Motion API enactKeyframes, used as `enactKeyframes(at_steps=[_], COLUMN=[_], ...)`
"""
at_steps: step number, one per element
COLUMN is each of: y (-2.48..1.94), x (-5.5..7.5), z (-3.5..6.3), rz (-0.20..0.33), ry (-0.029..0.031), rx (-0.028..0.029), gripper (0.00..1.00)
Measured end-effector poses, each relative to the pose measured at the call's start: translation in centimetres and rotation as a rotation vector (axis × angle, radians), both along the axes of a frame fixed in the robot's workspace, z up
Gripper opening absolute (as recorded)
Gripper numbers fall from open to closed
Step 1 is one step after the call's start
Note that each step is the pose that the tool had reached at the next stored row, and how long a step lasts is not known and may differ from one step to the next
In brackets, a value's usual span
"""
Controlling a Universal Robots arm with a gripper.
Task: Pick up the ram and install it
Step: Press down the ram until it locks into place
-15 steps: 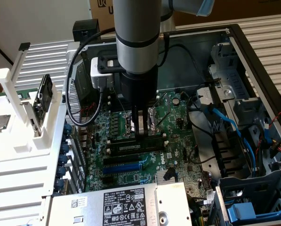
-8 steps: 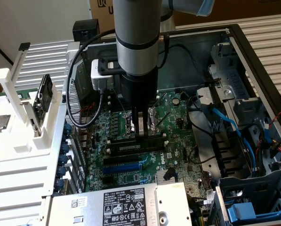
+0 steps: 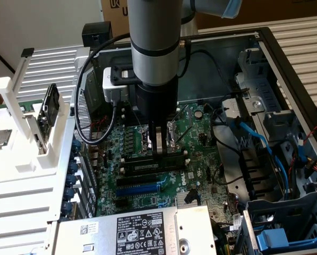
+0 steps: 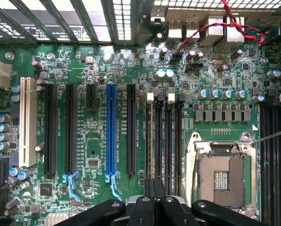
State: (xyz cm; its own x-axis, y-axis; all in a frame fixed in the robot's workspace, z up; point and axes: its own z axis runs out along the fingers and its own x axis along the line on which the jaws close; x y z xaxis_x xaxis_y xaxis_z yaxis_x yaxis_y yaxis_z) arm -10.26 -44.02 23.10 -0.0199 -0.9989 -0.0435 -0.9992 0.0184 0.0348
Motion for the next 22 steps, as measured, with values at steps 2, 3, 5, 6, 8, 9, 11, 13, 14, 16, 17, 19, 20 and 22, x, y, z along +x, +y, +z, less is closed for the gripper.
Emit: enactKeyframes(at_steps=[2,3,5,6,8,9,11,13,14,16,17,19,20,22], y=[-0.01,-0.01,-0.02,-0.02,-0.02,-0.02,-0.02,-0.02,-0.02,-0.02,-0.02,-0.02,-0.02,-0.02], x=[0.0,0.0,0.0,0.0,-0.01,-0.01,-0.02,-0.02,-0.03,-0.03,-0.03,-0.03,-0.03,-0.03], z=[0.0,0.0,0.01,0.01,0.0,0.0,0.0,-0.01,-0.01,-0.02,-0.03,-0.04,-0.05,-0.05], rz=[0.0,0.0,0.0,0.0,0.0,0.0,0.0,0.0,0.0,0.0,0.0,0.0,0.0,0.0], ry=[0.0,0.0001,0.0,0.0001,0.0,0.0,0.0001,0.0001,0.0,0.0001,0.0002,0.0002,0.0002,0.0003], rx=[-0.0001,-0.0001,-0.0005,-0.0009,-0.0022,-0.0026,-0.0032,-0.0037,-0.0039,-0.0042,-0.0043,-0.0043,-0.0043,-0.0044], gripper=[0.1,0.1,0.1,0.1,0.1,0.1,0.1,0.1,0.1,0.1,0.1,0.1,0.1,0.1])
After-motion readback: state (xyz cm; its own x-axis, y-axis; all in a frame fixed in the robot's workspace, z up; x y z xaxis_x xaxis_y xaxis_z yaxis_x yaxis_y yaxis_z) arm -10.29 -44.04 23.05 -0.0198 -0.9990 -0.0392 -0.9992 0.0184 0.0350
